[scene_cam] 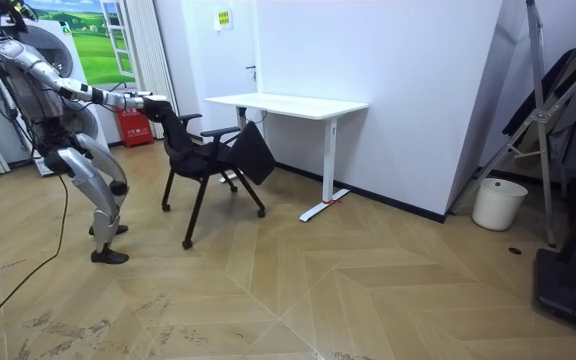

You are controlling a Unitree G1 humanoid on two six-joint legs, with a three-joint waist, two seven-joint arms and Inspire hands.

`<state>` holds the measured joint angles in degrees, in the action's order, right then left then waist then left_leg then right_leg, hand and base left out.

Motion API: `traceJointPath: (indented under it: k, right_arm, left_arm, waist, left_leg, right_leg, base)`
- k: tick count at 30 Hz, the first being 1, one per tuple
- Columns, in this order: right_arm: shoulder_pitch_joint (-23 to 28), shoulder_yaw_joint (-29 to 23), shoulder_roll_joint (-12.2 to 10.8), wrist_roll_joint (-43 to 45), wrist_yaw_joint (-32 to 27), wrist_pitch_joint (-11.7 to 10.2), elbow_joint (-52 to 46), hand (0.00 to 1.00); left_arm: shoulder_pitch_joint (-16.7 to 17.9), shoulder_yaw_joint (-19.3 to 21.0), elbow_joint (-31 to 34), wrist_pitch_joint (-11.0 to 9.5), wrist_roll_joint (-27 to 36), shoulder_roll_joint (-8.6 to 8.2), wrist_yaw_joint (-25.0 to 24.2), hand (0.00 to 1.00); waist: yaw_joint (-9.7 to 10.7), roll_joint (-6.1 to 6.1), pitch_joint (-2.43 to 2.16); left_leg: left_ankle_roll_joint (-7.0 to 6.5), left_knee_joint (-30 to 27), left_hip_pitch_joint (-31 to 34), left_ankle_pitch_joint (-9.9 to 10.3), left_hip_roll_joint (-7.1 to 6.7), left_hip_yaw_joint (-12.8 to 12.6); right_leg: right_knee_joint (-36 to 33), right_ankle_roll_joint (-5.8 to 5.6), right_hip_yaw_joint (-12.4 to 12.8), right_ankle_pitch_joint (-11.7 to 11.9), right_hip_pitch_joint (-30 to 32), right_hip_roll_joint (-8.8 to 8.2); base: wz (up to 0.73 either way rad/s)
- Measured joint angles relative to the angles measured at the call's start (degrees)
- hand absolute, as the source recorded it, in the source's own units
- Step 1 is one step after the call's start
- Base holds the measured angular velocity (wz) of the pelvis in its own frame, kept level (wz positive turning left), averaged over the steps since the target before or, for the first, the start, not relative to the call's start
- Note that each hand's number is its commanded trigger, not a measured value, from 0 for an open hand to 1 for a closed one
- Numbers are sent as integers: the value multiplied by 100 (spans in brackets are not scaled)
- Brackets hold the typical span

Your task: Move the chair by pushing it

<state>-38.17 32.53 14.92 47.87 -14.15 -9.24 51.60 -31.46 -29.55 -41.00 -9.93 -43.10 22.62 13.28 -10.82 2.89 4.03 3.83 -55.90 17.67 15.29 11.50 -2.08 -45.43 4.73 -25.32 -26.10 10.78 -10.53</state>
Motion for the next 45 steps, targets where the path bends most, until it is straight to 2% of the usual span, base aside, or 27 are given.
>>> traceJointPath:
  k: [2, 4, 5, 6, 7, 9, 10, 12, 16, 18, 20, 21, 23, 26, 30, 32, 33, 35, 36, 37, 38, 39, 40, 41, 42, 43, 45]
  right_arm:
    - [25, -9, 26, 10, 30, -29, -19, 100]
    - [94, -31, 141, 18, 18, -106, -57, 100]
    - [117, -31, 151, 18, -3, -117, -50, 100]
    - [148, -31, 154, 22, -13, -127, -43, 100]
    - [173, -34, 144, 48, -31, -123, -46, 100]
    - [213, -93, 140, 127, -67, -137, -99, 100]
    - [213, -144, 131, 173, -97, -137, -120, 100]
    - [212, -218, 131, 209, -133, -140, -154, 100]
    - [187, -374, 157, 277, -138, -108, -256, 100]
    - [197, -447, 164, 323, -138, -111, -304, 100]
    - [214, -464, 180, 324, -135, -109, -352, 100]
    - [216, -464, 184, 313, -126, -111, -367, 100]
    - [216, -463, 183, 307, -120, -112, -369, 100]
    - [242, -462, 186, 298, -125, -116, -357, 100]
    - [241, -433, 138, 189, -259, -119, -261, 100]
    - [243, -410, 101, 181, -341, -119, -220, 100]
    - [243, -407, 98, 176, -406, -121, -222, 100]
    - [242, -403, 94, 175, -488, -119, -222, 100]
    - [240, -398, 87, 198, -556, -105, -235, 100]
    - [241, -395, 75, 228, -599, -82, -240, 100]
    - [241, -395, 73, 248, -617, -80, -243, 100]
    - [240, -396, 67, 282, -651, -80, -242, 100]
    - [240, -397, 61, 295, -677, -79, -238, 100]
    - [241, -396, 53, 301, -694, -78, -224, 100]
    - [239, -396, 46, 302, -701, -78, -193, 100]
    - [204, -396, 56, 300, -709, -75, -163, 100]
    - [126, -396, 85, 298, -676, -70, -140, 100]
  left_arm:
    - [37, 11, -16, 5, -13, -16, 7, 100]
    - [56, 2, -22, 56, -18, -144, 3, 100]
    - [72, -8, -22, 58, -18, -180, -2, 100]
    - [121, -13, -3, 57, -22, -199, -1, 100]
    - [138, -14, 5, 47, -23, -196, -1, 100]
    - [150, 0, 15, 39, -22, -187, 0, 100]
    - [131, 12, 35, 41, -19, -174, -2, 100]
    - [129, 11, 169, 89, -17, -151, -5, 100]
    - [41, 22, 421, 321, -23, -115, -194, 100]
    - [23, 32, 521, 359, -24, -95, -274, 100]
    - [19, 42, 607, 386, -30, -64, -357, 100]
    - [12, 45, 650, 387, -30, -42, -407, 100]
    - [5, 57, 660, 403, -36, -50, -448, 100]
    - [3, 59, 668, 381, -38, -31, -502, 100]
    - [-26, 58, 676, 355, -37, 11, -533, 100]
    - [-24, 54, 671, 322, -37, 54, -533, 100]
    - [-55, 54, 668, 298, -37, 42, -527, 100]
    - [-133, 55, 535, 217, -33, 45, -496, 100]
    - [-194, 63, 442, 161, -21, 46, -484, 100]
    - [-238, 67, 366, 107, -6, 46, -480, 100]
    - [-256, 67, 347, 99, -6, 48, -478, 100]
    - [-292, 63, 308, 78, -6, 55, -473, 100]
    - [-327, 58, 246, 61, -5, 50, -471, 100]
    - [-329, 62, 208, 48, -5, 34, -459, 100]
    - [-338, 58, 160, 42, -3, 30, -445, 100]
    - [-350, 56, 153, 43, -4, 30, -409, 100]
    - [-375, 57, 133, 73, 6, -12, -366, 100]
  waist:
    - [115, 40, 19]
    - [166, 25, 17]
    - [149, 9, 8]
    - [103, -47, -17]
    - [79, -102, -14]
    - [114, -130, -68]
    - [141, -137, -73]
    - [205, -130, -78]
    - [362, -73, -102]
    - [413, -31, -108]
    - [437, 20, -153]
    - [457, 77, -184]
    - [444, 123, -172]
    - [425, 142, -161]
    - [399, 198, -128]
    - [381, 190, -121]
    - [342, 184, -97]
    - [314, 121, -32]
    - [276, 52, 12]
    - [282, -2, 32]
    - [295, -4, 33]
    - [355, 8, 31]
    - [451, 13, 31]
    - [481, 0, 33]
    - [518, 5, 0]
    - [537, 26, -12]
    - [565, 10, -16]
  left_leg:
    - [-67, -28, 180, 3, -163, 71]
    - [-118, 656, 532, 56, -596, -98]
    - [-120, 939, 595, 33, -670, -172]
    - [-164, 1615, 669, -99, -756, -340]
    - [-337, 2011, 694, -527, -841, -338]
    - [-451, 2131, 594, -730, -922, -397]
    - [-503, 2137, 583, -762, -924, -475]
    - [-680, 2105, 591, -849, -945, -558]
    - [-855, 2030, 663, -680, -1019, -711]
    - [-890, 2030, 663, -604, -1098, -728]
    - [-996, 2052, 650, -495, -1120, -837]
    - [-1045, 2037, 638, -427, -1149, -920]
    - [-1083, 1925, 571, -280, -1181, -1011]
    - [-1083, 1731, 497, -59, -1196, -1048]
    - [-1101, 1692, 380, 89, -1178, -1088]
    - [-1076, 1667, 335, 151, -1117, -1077]
    - [-1068, 1655, 336, 165, -1091, -1039]
    - [-1060, 1654, 330, 175, -1089, -881]
    - [-1038, 1651, 329, 184, -1092, -743]
    - [-1008, 1650, 335, 195, -1094, -559]
    - [-978, 1650, 349, 198, -1093, -497]
    - [-896, 1643, 369, 170, -1099, -368]
    - [-829, 1594, 393, 174, -1101, -260]
    - [-789, 1560, 396, 189, -1100, -191]
    - [-685, 1515, 438, 188, -1110, -75]
    - [-600, 1516, 464, 177, -1108, -25]
    - [-535, 1544, 476, 186, -1089, 63]
  right_leg:
    - [25, -21, 31, -17, -55, -52]
    - [109, -60, 195, -39, -59, -77]
    - [134, -85, 239, -30, -77, -65]
    - [175, -126, 322, -13, -113, -17]
    - [173, -207, 370, -50, -140, -11]
    - [181, -410, 482, -87, -142, -40]
    - [208, -498, 536, -42, -133, -58]
    - [209, -537, 587, -33, -122, -98]
    - [268, -702, 688, -30, -59, -216]
    - [313, -784, 743, -32, -59, -269]
    - [352, -853, 770, -18, -59, -282]
    - [254, -882, 793, -28, -72, -359]
    - [-63, -872, 808, 11, -11, -502]
    - [-464, -941, 826, 105, 65, -643]
    - [-829, -908, 822, 366, 250, -757]
    - [-983, -854, 863, 529, 324, -726]
    - [-1142, -813, 951, 665, 445, -690]
    - [-1247, -802, 1152, 684, 653, -538]
    - [-1146, -799, 1259, 616, 881, -384]
    - [-863, -790, 1296, 615, 1081, -199]
    - [-657, -776, 1327, 628, 1183, -118]
    - [-81, -752, 1432, 699, 1303, 6]
    - [504, -741, 1524, 889, 1330, 70]
    - [563, -737, 1561, 1007, 1336, 103]
    - [574, -665, 1587, 1068, 1289, 196]
    - [570, -527, 1542, 1185, 1286, 212]
    - [570, -415, 1450, 1247, 1278, 232]
  base:
    - [28]
    - [8]
    - [-34]
    - [-42]
    - [-41]
    - [-20]
    - [-15]
    - [-11]
    - [-7]
    - [-7]
    - [-12]
    - [-18]
    - [-15]
    - [-12]
    - [-12]
    - [-13]
    - [-13]
    - [-16]
    - [-4]
    - [9]
    - [40]
    - [60]
    - [68]
    - [66]
    - [46]
    - [35]
    - [18]
